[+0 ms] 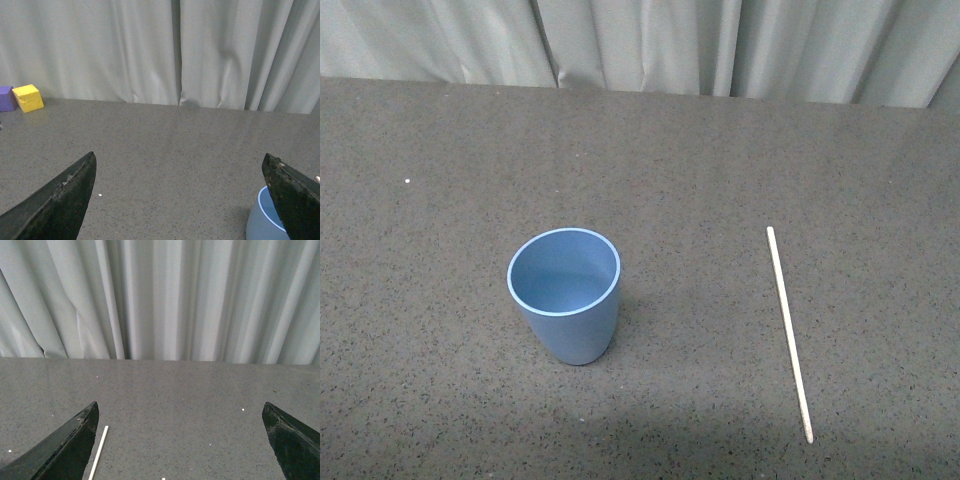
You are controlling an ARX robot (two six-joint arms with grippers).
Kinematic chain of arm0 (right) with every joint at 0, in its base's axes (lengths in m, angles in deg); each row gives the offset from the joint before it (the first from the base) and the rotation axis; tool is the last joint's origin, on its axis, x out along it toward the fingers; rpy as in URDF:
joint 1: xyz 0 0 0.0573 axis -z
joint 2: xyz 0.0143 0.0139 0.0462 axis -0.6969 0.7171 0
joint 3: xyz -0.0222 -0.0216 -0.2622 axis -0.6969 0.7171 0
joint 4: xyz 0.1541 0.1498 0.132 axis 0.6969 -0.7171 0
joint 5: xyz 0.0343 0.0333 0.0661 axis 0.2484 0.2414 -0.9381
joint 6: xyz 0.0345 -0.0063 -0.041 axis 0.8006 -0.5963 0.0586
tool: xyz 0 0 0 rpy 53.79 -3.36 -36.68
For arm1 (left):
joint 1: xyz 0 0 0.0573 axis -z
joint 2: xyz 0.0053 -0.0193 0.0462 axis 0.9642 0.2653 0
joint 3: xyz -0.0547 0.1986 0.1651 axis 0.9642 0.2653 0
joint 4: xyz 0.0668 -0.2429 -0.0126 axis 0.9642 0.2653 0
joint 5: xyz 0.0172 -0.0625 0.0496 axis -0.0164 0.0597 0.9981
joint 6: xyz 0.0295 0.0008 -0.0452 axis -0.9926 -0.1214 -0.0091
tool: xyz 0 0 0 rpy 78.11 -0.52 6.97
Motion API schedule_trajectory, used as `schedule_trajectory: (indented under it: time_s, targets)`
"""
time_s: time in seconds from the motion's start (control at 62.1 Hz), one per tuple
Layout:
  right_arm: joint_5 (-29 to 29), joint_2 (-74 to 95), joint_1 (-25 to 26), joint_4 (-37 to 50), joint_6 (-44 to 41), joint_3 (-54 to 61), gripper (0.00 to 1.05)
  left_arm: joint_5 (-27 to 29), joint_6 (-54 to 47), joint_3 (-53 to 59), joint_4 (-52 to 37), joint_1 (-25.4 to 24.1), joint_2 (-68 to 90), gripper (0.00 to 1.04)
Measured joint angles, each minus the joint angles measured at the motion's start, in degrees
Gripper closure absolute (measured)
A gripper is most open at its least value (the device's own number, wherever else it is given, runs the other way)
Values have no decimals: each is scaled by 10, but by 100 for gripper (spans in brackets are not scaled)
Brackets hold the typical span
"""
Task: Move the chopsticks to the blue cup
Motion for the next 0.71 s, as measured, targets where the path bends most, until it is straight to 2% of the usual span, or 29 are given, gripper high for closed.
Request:
schedule_trajectory:
  time_s: [0.708]
  targets:
    - [0,0,0,0,0,0,9,0,0,0,0,0,0,7]
